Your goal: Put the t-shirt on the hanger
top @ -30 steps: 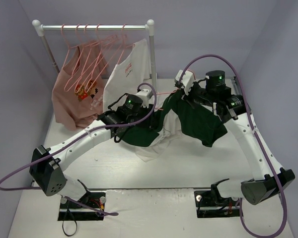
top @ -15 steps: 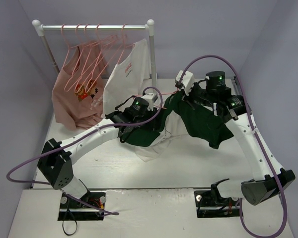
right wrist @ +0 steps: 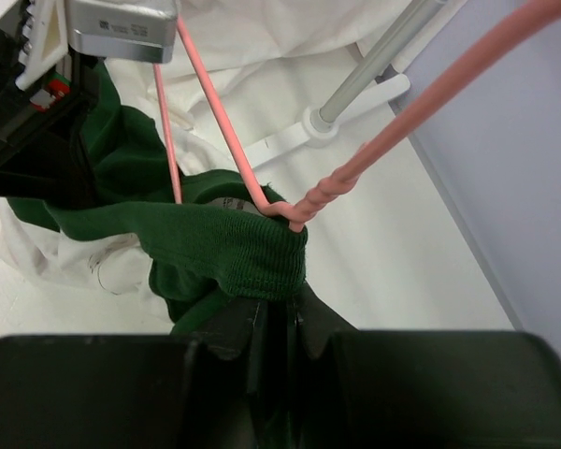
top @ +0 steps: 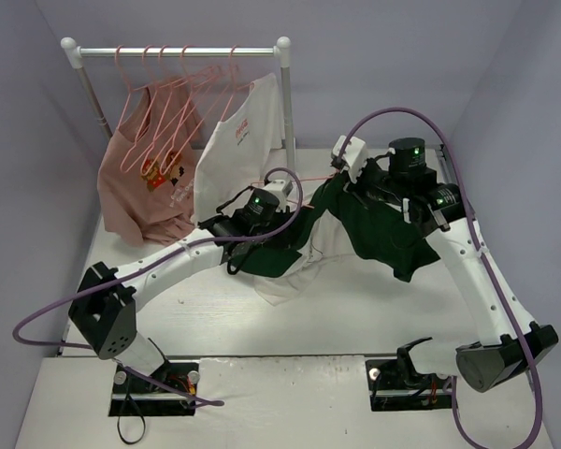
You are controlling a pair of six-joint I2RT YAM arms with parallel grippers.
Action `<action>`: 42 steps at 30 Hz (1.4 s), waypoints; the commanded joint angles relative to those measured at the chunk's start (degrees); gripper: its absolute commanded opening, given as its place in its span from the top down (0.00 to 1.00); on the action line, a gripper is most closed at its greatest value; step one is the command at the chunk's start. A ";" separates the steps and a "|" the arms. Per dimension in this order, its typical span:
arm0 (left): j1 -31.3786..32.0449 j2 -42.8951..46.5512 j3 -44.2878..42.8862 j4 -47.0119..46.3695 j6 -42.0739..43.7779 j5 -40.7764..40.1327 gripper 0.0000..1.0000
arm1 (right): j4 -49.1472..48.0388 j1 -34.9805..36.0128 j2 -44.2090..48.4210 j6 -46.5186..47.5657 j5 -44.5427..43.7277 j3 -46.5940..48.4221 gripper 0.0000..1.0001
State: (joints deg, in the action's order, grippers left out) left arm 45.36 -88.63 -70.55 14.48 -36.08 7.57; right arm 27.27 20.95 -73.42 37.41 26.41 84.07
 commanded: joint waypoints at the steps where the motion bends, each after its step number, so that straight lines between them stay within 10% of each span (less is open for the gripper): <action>1: -0.11 4.90 -1.42 -1.57 1.41 -4.08 1.00 | -4.77 -0.12 3.05 -1.07 -2.34 -0.22 1.00; 21: -13.37 5.23 -14.54 8.22 9.09 -4.75 1.00 | -4.59 0.14 12.64 -3.75 -1.75 -6.37 1.00; 42: -7.52 4.80 -27.51 18.12 11.65 -5.99 1.00 | -6.50 1.15 6.10 -3.61 0.06 -1.60 1.00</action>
State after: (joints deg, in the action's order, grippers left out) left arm 36.02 -84.67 -92.51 33.45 -24.51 1.27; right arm 27.17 21.48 -65.77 33.89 24.39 77.57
